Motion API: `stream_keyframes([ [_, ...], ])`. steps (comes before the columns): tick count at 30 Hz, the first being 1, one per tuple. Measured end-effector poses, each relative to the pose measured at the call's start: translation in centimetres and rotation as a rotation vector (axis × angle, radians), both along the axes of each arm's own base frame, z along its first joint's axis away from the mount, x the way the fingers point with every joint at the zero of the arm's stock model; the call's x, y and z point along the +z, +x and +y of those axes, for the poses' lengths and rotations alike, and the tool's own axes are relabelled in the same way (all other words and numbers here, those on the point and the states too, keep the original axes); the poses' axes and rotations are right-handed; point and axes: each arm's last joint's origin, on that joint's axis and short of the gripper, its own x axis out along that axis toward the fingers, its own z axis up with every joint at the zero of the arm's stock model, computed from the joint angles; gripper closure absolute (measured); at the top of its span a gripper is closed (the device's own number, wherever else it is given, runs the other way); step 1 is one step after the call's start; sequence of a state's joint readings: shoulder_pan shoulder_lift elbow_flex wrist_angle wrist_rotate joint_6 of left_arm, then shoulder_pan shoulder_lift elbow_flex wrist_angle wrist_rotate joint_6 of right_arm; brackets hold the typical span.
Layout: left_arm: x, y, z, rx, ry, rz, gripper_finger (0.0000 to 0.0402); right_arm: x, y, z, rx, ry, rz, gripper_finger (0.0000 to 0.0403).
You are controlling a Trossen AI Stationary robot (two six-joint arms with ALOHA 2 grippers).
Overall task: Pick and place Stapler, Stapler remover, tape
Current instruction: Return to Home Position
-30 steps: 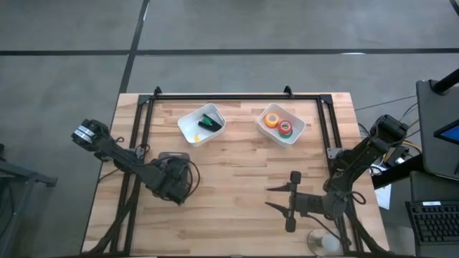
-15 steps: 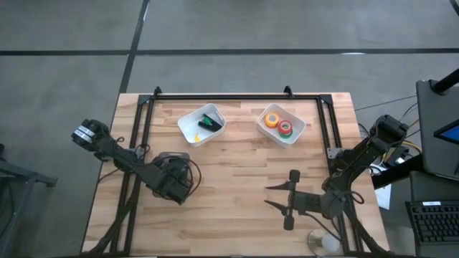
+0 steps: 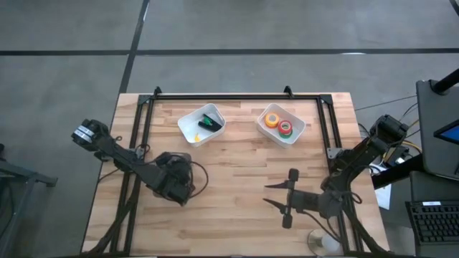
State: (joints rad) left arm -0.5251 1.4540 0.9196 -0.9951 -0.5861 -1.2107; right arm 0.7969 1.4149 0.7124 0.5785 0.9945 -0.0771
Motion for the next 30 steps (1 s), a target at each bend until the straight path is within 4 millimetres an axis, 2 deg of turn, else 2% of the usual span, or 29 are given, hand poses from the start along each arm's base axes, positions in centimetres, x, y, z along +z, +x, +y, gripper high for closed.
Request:
stream_keyframes([
  [3, 1.1, 0.6, -0.3, -0.109, 0.037, 0.016, 0.0253, -0.5, 0.3, -0.5, -0.021, 0.001, 0.03, 0.0216],
  [7, 2.9, 1.5, -0.5, -0.142, 0.139, -0.072, 0.0277, -1.2, 0.8, -1.3, -0.057, 0.024, 0.07, 0.0216],
  [13, 4.4, 2.3, -0.7, -0.173, 0.235, -0.143, 0.0334, -1.5, 1.1, -1.8, -0.06, 0.039, 0.092, 0.0223],
  [17, 4.5, 4.0, -1.6, -0.268, 0.233, -0.274, 0.039, -1.6, 1.4, -2.1, -0.023, 0.043, 0.113, 0.0262],
  [23, 4.9, 6.8, -2.9, -0.548, 0.196, -0.581, 0.0396, -2.0, 2.5, -3.3, 0.093, 0.074, 0.162, 0.0377],
  [27, 4.8, 7.7, -2.2, -0.72, 0.16, -0.8, 0.0399, -2.4, 3.6, -4.9, 0.15, 0.107, 0.193, 0.0391],
  [30, 3.8, 7.8, -0.8, -0.805, 0.147, -0.866, 0.0397, -2.8, 4.2, -6.4, 0.179, 0.11, 0.219, 0.0394],
])
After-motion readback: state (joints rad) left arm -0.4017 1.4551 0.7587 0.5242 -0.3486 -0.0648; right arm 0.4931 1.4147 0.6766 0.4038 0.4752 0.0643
